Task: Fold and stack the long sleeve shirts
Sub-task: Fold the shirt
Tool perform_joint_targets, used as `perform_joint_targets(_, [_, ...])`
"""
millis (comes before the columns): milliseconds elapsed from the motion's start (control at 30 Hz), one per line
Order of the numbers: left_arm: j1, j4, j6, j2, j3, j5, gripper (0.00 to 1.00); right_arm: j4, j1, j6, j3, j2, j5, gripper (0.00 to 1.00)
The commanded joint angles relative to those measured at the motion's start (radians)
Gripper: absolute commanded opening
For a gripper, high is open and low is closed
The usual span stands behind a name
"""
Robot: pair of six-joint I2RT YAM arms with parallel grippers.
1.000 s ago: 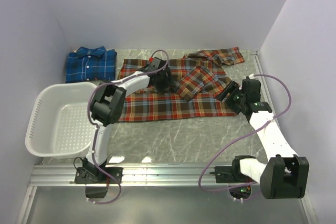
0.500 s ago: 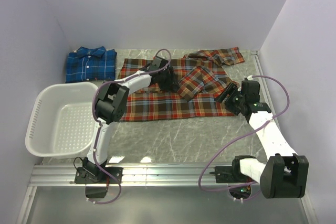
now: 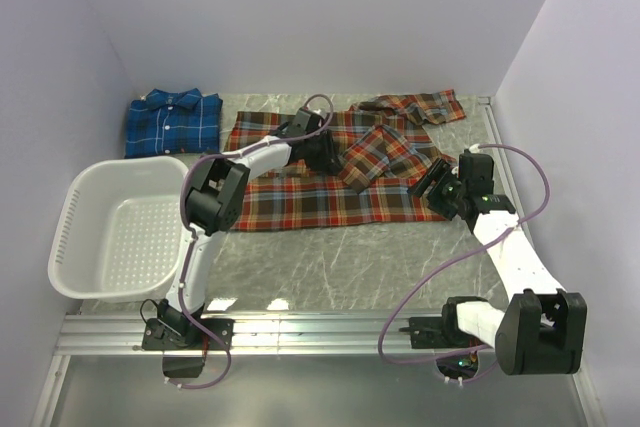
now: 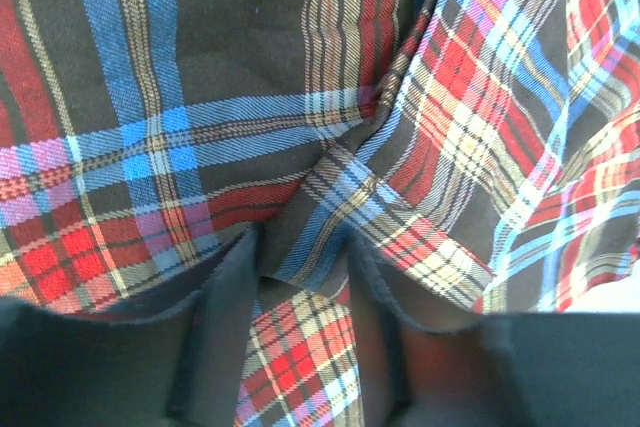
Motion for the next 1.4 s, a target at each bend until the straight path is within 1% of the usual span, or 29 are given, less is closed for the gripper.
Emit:
perform_joint_targets(0, [-0.007,0.020,0.087,0.017,0.042,-0.011,0.41,0.034,0.002,-0.008,-0.013,0.006,-0.010,0.76])
perform_joint_targets(33, [-0.007,0.018,0.107,0.017,0.045,-0.023,0.30,0.035,0.002,-0.008,-0.015,0.011,-0.015,0.76])
perform_joint_targets(67, [-0.008,0.017,0.115,0.012,0.048,-0.032,0.25,0.035,0.000,-0.010,-0.014,0.012,-0.013,0.76])
perform_joint_targets(100, [-0.007,0.013,0.122,0.010,0.060,-0.040,0.14,0.034,0.002,-0.011,-0.015,0.014,-0.012,0.76])
perform_joint_targets(200, [-0.007,0.009,0.159,0.000,0.077,-0.055,0.01,0.032,0.002,-0.013,-0.017,0.009,-0.006,0.76])
perform_joint_targets(333, [-0.008,0.001,0.231,-0.033,0.100,-0.081,0.00,0.034,0.002,-0.010,-0.012,0.014,-0.009,0.75])
perform_joint_targets(400, [-0.011,-0.013,0.269,-0.060,0.114,-0.127,0.01,0.032,0.002,-0.010,-0.009,0.015,-0.009,0.75])
perform_joint_targets(433, [-0.013,-0.025,0.315,-0.068,0.124,-0.152,0.01,0.034,0.002,-0.010,-0.009,0.018,-0.007,0.75])
perform_joint_targets(467, [-0.016,-0.032,0.340,-0.085,0.138,-0.202,0.01,0.034,0.002,-0.014,-0.007,0.018,-0.006,0.75])
perform_joint_targets(567, [-0.027,-0.049,0.441,-0.115,0.155,-0.276,0.00,0.028,0.002,-0.014,-0.006,0.021,0.010,0.75])
perform_joint_targets(600, [-0.031,-0.054,0.467,-0.120,0.163,-0.332,0.01,0.026,0.000,-0.017,-0.006,0.023,0.014,0.75])
perform_joint_targets(633, [-0.037,-0.062,0.516,-0.126,0.170,-0.353,0.01,0.026,0.000,-0.016,-0.006,0.023,0.014,0.75])
perform_joint_targets(767, [-0.053,-0.071,0.631,-0.141,0.230,-0.482,0.01,0.023,0.002,-0.016,-0.009,0.018,0.024,0.75])
perform_joint_targets(800, [-0.057,-0.065,0.656,-0.141,0.239,-0.550,0.00,0.023,0.002,-0.017,-0.007,0.018,0.024,0.75])
perform_joint_targets(833, [-0.062,-0.048,0.717,-0.141,0.250,-0.587,0.00,0.023,0.002,-0.016,-0.010,0.017,0.025,0.75])
perform_joint_targets(900, [-0.067,-0.027,0.772,-0.140,0.278,-0.649,0.00,0.026,0.002,-0.016,-0.013,0.015,0.025,0.75])
perform_joint_targets(933, [-0.071,-0.016,0.827,-0.135,0.288,-0.696,0.01,0.026,0.002,-0.017,-0.015,0.015,0.025,0.75])
perform_joint_targets(1033, [-0.082,0.046,0.918,-0.123,0.331,-0.762,0.02,0.026,0.002,-0.017,-0.012,0.014,0.025,0.75])
perform_joint_targets(1067, [-0.084,0.076,0.934,-0.115,0.350,-0.794,0.02,0.025,0.002,-0.016,-0.013,0.014,0.025,0.75])
perform_joint_targets(1267, [-0.091,0.093,0.986,-0.071,0.479,-0.879,0.03,0.025,0.002,-0.017,-0.018,0.008,0.031,0.75])
perform_joint_targets(1367, [-0.097,0.115,1.004,-0.074,0.500,-0.913,0.03,0.026,0.002,-0.016,-0.018,0.006,0.028,0.74])
